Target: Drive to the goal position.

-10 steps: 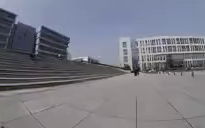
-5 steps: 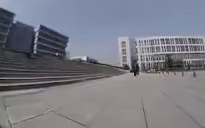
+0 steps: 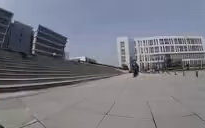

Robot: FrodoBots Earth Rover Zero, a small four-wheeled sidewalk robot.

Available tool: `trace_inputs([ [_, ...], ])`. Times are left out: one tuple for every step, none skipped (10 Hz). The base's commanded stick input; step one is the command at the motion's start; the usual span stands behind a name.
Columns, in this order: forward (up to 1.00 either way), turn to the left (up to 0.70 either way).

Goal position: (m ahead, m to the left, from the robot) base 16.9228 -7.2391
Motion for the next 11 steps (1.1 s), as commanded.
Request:
trace_inputs([
  [0.70, 0.00],
  [0.70, 0.00],
  [0.70, 0.00],
  [0.70, 0.00],
  [0.70, 0.00],
  [0.70, 0.00],
  [0.70, 0.00],
  [0.70, 0.00],
  [0.70, 0.00],
  [0.70, 0.00],
  [0.70, 0.00],
])
